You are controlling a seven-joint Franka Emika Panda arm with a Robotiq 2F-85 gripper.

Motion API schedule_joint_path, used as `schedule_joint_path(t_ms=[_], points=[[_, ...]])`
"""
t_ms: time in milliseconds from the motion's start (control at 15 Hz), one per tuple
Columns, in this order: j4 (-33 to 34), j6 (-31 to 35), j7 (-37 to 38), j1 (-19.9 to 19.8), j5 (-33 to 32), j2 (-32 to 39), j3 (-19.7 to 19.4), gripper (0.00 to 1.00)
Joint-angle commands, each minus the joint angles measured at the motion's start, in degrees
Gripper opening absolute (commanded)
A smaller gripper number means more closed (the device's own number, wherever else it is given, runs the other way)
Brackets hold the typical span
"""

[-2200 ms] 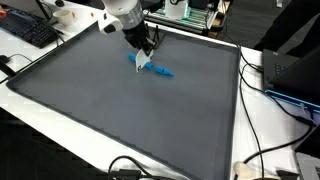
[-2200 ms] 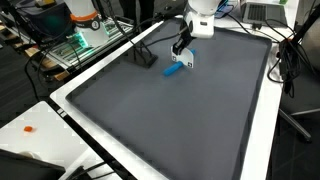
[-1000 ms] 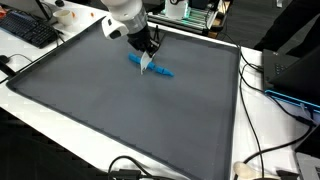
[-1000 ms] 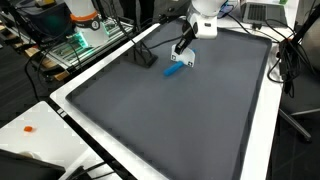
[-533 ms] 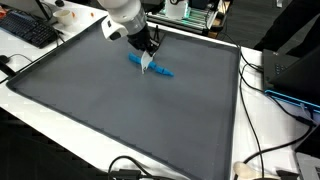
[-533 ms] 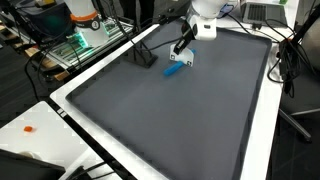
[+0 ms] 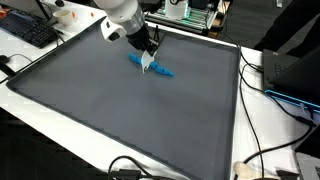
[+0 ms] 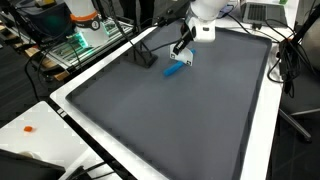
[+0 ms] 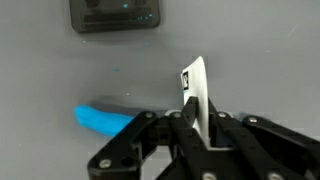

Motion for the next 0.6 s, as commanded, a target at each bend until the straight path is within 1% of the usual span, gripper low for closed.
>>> schedule_joint_path(t_ms=[0, 533], points=[[-0.83, -0.60, -1.66, -1.17, 2.56, 0.06, 1.00, 0.02], [-0.95, -0.83, 0.00, -0.50, 0.80, -2.60, 0.11, 0.02]])
